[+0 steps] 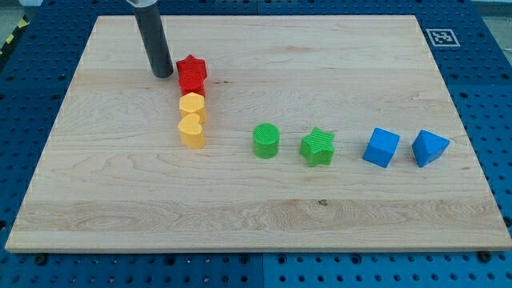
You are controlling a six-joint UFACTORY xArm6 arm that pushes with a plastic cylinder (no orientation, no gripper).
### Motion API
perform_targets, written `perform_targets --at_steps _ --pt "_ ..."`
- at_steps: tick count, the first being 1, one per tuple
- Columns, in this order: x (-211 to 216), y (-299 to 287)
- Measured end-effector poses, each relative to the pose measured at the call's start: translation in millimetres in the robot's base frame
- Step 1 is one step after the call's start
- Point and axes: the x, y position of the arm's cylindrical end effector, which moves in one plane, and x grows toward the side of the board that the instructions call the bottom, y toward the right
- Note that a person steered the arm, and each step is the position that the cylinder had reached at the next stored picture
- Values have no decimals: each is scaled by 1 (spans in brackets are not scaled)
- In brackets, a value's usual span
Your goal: Move the red star to the center right
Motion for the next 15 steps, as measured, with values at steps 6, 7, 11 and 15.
perform_targets --at_steps 6,7,11,15 --pt "77 209" --pt "90 213" --pt "82 327" --pt "54 251"
